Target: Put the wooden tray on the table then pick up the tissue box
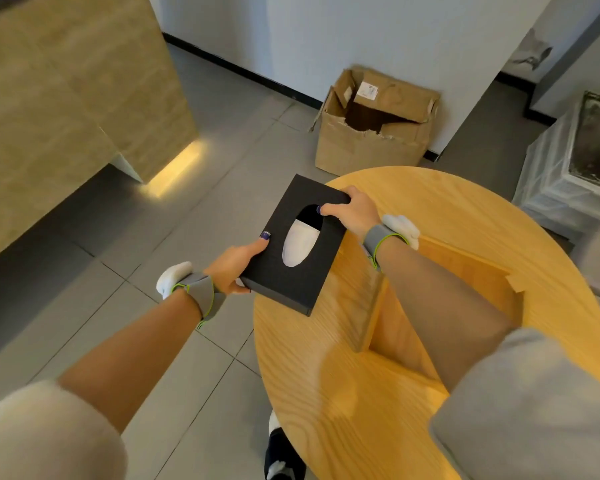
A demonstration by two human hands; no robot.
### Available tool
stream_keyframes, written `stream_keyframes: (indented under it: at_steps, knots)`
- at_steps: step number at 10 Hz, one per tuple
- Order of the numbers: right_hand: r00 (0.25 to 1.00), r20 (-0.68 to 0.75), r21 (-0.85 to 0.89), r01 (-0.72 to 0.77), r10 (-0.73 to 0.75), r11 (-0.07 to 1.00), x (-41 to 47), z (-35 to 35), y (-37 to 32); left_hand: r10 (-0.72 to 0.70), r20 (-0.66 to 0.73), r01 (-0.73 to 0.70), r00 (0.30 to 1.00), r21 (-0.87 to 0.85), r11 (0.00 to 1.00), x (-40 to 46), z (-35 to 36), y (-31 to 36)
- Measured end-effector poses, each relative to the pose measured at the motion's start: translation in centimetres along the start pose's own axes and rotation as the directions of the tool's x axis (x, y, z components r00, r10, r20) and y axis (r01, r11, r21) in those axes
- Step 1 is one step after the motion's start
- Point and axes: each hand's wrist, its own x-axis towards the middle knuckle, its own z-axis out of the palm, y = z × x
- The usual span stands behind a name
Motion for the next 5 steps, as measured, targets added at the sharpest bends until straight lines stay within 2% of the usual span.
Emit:
stream_keyframes:
  at_steps: [1,2,3,4,5]
  knots:
    - [1.0,0.02,-0.018,0.001,-0.001,1.0,-0.1,-0.1,0.0,-0.024,-0.001,0.024,1.0,0.031,0.999,-0.1,0.0,0.3]
    - [1.0,0.021,-0.061,-0.001,0.002,0.998,-0.7,-0.8,0.3,-0.011,-0.037,0.015,0.999,0.132,0.991,-0.5,0.0,1.1]
    - [0.999,0.039,-0.129,-0.015,0.02,0.992,-1.9,-2.5,0.8,0.108,-0.055,-0.086,0.993,0.31,0.947,-1.1,0.1,2.4]
    - [0.994,0.064,-0.24,-0.07,0.087,0.968,-2.4,-4.5,1.7,0.213,-0.112,-0.126,0.971,0.516,0.847,-1.7,0.2,4.3]
    - [0.986,0.067,-0.317,-0.127,0.155,0.94,-4.2,-7.7,1.8,0.304,-0.188,-0.134,0.934,0.605,0.785,-4.0,1.5,6.7]
